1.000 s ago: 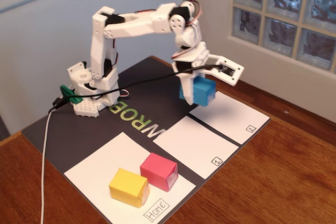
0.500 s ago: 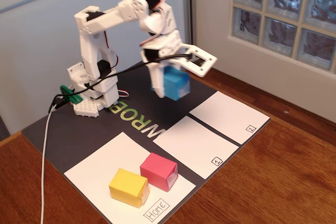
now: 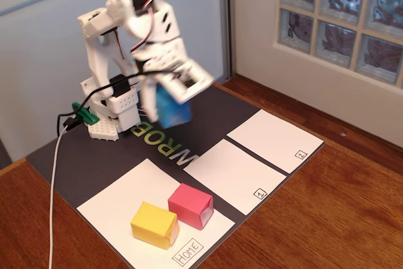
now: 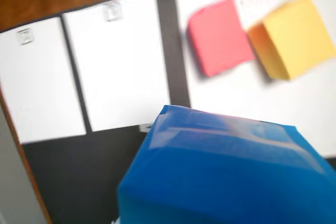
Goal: Move box blue to home
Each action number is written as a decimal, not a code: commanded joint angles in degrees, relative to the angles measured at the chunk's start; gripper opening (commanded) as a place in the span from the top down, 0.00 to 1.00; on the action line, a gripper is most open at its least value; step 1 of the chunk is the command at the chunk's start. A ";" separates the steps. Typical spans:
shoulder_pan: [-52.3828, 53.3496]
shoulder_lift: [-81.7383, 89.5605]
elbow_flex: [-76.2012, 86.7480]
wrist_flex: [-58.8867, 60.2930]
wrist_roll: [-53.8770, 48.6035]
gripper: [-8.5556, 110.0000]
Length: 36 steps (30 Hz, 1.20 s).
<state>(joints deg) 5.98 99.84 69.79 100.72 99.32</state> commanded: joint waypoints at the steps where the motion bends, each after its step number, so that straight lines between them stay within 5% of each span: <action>1: 3.69 2.72 3.34 6.15 3.08 0.93; 20: 27.60 -2.64 23.20 -8.00 1.67 0.93; 29: 28.74 -4.39 24.79 -18.98 -8.35 0.93; 36: 30.59 -1.41 33.05 -22.24 -6.42 0.93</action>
<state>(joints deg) 35.68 95.36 100.99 79.98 92.11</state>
